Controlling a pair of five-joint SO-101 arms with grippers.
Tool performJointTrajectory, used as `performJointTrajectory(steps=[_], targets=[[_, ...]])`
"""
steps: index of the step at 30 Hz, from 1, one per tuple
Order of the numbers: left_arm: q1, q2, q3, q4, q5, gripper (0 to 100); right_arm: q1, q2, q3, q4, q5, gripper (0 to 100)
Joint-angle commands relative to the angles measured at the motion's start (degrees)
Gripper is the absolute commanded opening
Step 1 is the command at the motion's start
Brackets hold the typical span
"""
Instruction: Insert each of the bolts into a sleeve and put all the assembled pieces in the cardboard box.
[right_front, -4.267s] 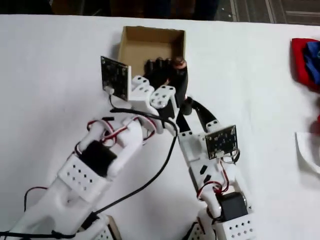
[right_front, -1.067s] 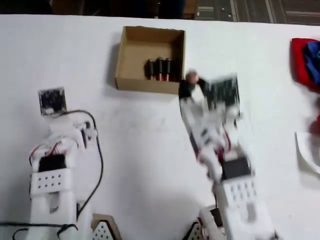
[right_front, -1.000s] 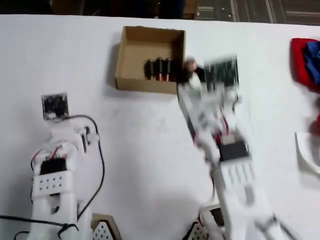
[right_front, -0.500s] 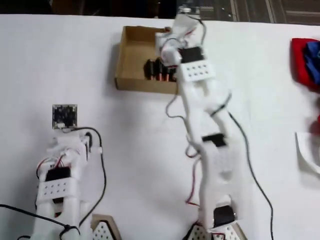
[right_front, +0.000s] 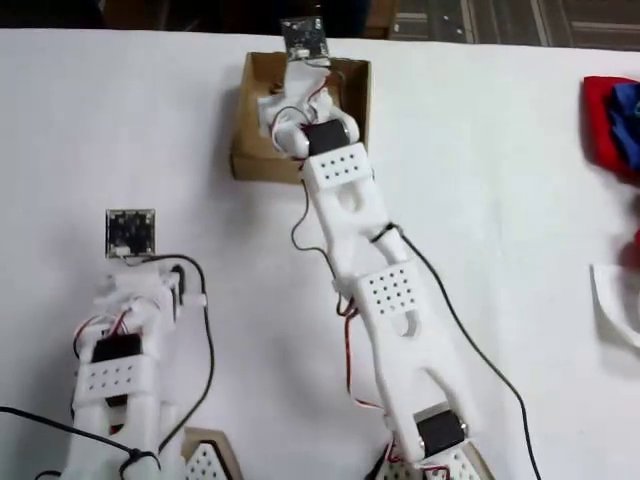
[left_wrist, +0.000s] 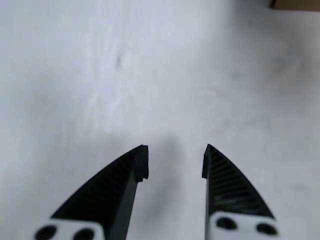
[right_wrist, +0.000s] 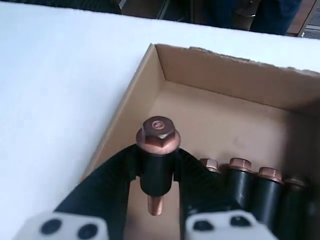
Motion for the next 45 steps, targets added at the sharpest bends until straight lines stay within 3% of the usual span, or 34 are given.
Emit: performJointTrajectory(steps=[1,14,45], targets=[[-0.35,-0.79,-0.22,-1.14,-0.62,20,-0.66,-1.63,-4.22,2.24,1.41,2.1],[-0.35,-0.79,-0.22,-1.14,-0.62,20,-0.66,-1.63,0.09,6.02,1.23,2.1],[-0.35,-0.79,-0.13,-1.14,-0.53,20,-0.57,1.36,3.52,-0.84,0.97,2.3]])
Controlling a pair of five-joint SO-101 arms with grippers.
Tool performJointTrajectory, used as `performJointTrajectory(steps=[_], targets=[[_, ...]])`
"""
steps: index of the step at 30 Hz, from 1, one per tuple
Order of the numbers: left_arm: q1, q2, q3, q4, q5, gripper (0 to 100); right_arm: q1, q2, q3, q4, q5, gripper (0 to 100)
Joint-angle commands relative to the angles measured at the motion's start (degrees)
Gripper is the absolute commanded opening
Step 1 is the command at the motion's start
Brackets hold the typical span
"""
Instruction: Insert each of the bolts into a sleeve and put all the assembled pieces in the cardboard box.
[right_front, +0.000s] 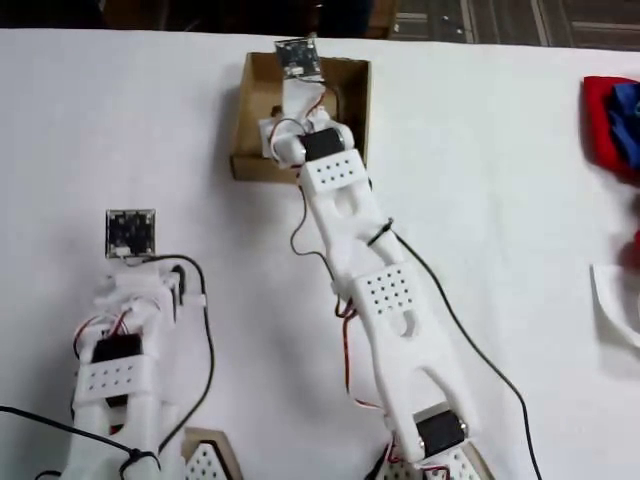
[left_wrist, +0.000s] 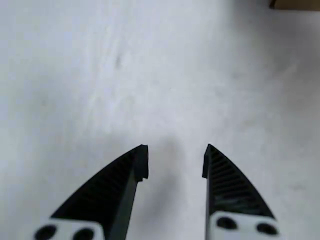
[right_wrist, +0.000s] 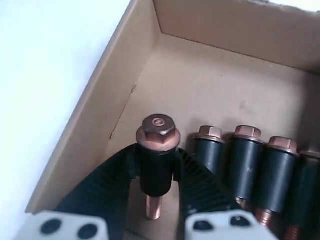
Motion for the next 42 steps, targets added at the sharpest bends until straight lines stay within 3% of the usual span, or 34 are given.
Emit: performJointTrajectory(steps=[1,9,22,29,32,36,42], targets=[[-0.35,-0.79,-0.22,-1.05,-0.53,20,-0.31,-0.92,-0.44,-1.45,0.18,2.4],[-0.35,-0.79,-0.22,-1.05,-0.53,20,-0.48,-0.92,-0.35,-1.27,0.18,11.3],[-0.35,-0.79,-0.22,-1.05,-0.62,20,0.75,-2.59,-1.05,-0.66,0.53,9.1],[-0.35,-1.14,-0.84,-0.18,-0.7,20,6.9,-17.01,-1.05,15.78,0.53,9.1],[-0.35,-1.14,-6.55,7.91,-0.7,20,8.92,-24.84,-1.05,25.71,0.53,9.1],[-0.35,-1.14,-24.04,27.34,-0.7,20,9.01,-34.07,-1.05,39.52,0.53,9.1],[-0.35,-1.14,-50.59,50.29,-0.7,20,10.42,-45.41,0.0,41.54,0.44,9.1]])
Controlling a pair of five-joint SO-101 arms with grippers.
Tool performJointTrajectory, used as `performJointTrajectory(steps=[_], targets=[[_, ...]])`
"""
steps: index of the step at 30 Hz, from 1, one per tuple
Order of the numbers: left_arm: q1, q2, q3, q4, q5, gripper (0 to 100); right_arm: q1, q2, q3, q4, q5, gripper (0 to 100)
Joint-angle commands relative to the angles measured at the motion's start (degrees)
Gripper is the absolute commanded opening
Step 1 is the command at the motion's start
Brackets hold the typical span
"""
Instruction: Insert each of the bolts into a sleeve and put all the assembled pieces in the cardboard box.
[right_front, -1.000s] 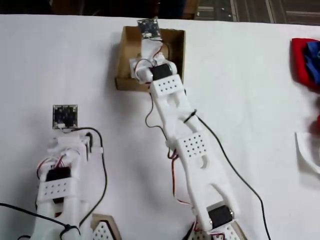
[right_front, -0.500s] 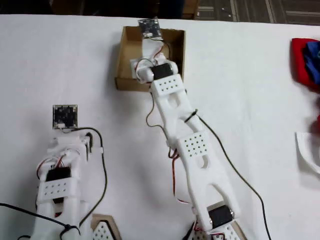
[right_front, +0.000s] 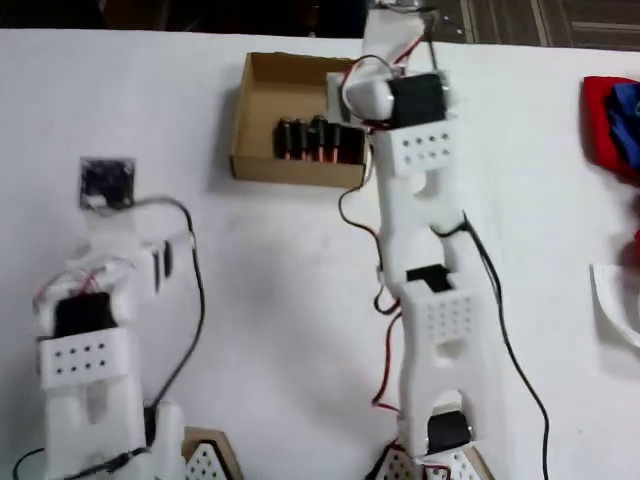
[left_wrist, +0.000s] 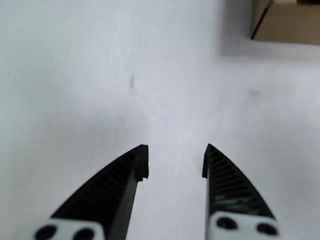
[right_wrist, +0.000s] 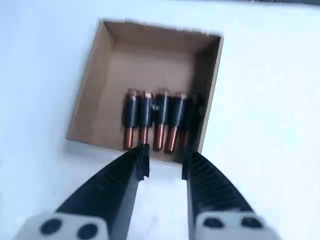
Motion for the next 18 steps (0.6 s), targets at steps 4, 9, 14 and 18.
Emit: performJointTrajectory(steps=[4,9,14,18], targets=[[-0.35,-1.14,-26.51,23.3,-0.44,20,3.38,-22.46,8.88,1.54,0.53,9.1],[-0.62,-1.14,-31.52,37.54,-0.53,20,5.05,-46.37,40.09,1.45,0.53,9.1],[-0.44,-1.14,-24.92,36.75,-0.35,20,6.46,-66.24,72.97,0.92,0.53,9.4],[-0.35,-1.14,-17.27,29.8,-0.62,20,6.29,-75.12,96.18,-1.98,0.53,9.4]])
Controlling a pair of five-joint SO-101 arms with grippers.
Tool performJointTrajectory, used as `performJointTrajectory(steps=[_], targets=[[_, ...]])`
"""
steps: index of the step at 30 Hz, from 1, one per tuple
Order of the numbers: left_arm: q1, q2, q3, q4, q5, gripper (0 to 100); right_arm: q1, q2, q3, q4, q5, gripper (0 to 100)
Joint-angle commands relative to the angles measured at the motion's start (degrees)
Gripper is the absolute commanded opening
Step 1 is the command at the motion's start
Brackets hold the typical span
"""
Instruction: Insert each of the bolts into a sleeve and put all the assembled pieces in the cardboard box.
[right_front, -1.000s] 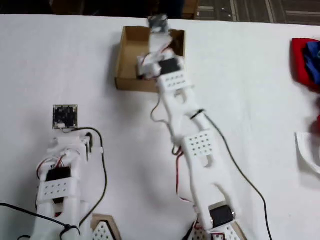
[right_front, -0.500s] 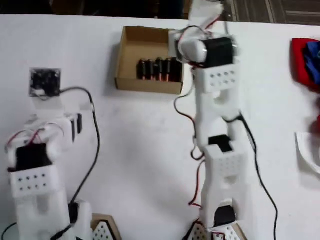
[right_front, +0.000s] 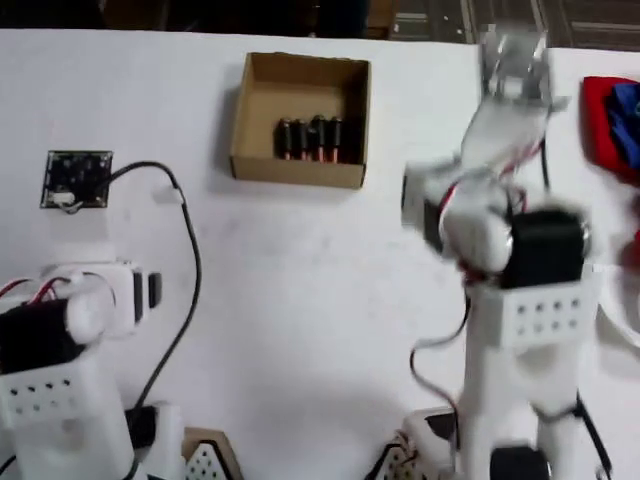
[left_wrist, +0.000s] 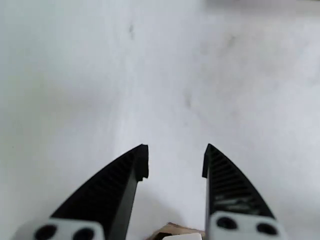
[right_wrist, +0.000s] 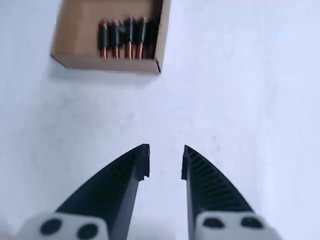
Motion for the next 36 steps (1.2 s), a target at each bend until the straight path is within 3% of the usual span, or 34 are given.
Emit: performJointTrajectory(steps=[1,8,12,18,22,27,32,36], targets=[[-0.26,-0.44,5.67,-6.33,-0.35,20,0.57,-8.4,23.21,-4.09,0.53,9.4],[-0.26,-0.44,19.38,-20.48,-0.35,20,0.57,-18.77,51.87,-23.25,0.53,9.4],[-0.44,-2.73,19.38,-16.88,-0.18,20,0.66,-28.18,58.02,-26.42,0.53,9.4],[-0.26,-18.37,21.14,-11.78,-1.05,20,0.31,-45.76,66.9,-26.51,0.62,9.4],[-0.26,-31.56,28.44,-11.78,-10.37,20,0.31,-58.42,74.73,-26.51,2.02,9.4],[-0.35,-49.93,43.3,-13.63,-20.04,20,0.22,-72.66,86.68,-26.68,11.69,9.5],[-0.35,-49.49,52.44,-19.43,-17.76,20,0.4,-69.58,92.92,-30.73,13.1,9.5],[-0.26,-50.2,58.68,-24.0,-5.63,20,0.31,-71.43,98.46,-32.75,13.01,9.5]])
